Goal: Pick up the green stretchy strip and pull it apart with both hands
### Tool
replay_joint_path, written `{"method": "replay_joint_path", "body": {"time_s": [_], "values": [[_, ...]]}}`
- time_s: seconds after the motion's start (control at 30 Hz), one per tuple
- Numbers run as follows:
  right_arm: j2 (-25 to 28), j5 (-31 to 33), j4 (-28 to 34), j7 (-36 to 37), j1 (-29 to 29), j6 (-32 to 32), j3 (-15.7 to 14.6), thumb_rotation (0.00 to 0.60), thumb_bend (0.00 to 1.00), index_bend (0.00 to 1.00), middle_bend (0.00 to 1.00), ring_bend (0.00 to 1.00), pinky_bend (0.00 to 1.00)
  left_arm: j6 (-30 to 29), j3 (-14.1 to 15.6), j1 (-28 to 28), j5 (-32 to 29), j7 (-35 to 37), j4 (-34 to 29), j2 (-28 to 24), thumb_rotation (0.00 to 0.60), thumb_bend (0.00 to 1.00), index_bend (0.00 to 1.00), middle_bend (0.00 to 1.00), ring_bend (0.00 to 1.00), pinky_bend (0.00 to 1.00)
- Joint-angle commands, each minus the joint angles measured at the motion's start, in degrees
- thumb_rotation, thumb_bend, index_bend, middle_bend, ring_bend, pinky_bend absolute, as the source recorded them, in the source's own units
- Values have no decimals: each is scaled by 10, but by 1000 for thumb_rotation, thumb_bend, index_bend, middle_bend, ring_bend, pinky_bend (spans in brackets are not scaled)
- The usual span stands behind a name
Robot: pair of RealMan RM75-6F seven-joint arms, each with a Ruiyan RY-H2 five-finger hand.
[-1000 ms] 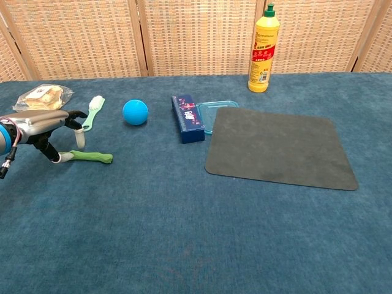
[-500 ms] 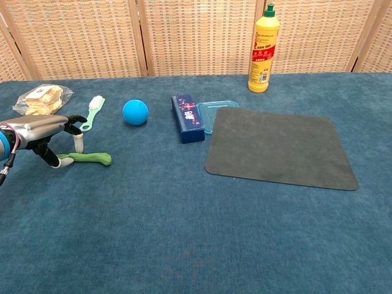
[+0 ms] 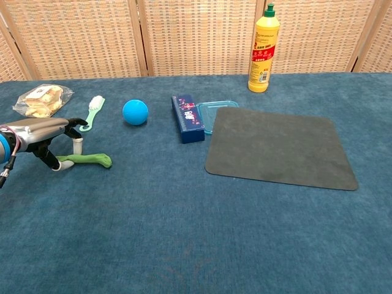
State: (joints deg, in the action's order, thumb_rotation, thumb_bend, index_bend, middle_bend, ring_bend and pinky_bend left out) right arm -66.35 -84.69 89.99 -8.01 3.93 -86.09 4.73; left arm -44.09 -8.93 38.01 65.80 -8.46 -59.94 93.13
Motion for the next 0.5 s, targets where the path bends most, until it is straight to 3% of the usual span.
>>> {"method": "replay_joint_path", "body": {"time_s": [0.03, 0.27, 0.5], "values": [[0, 0, 0, 1, 0, 0, 0, 600, 0, 0, 0, 0, 0, -6, -1, -1, 1, 3, -4, -2, 600, 430, 624, 0, 0, 0], [1, 1, 1, 3, 0, 1, 0, 600, 0, 0, 0, 0, 0, -28, -4, -7, 13, 24, -23, -13, 600, 459, 715, 0, 0, 0], [-2, -1, -5, 8, 2, 1, 2, 600, 0, 0, 0, 0, 0, -55, -12, -22, 62, 158, -96, -50, 600, 483, 745, 0, 0, 0]]}}
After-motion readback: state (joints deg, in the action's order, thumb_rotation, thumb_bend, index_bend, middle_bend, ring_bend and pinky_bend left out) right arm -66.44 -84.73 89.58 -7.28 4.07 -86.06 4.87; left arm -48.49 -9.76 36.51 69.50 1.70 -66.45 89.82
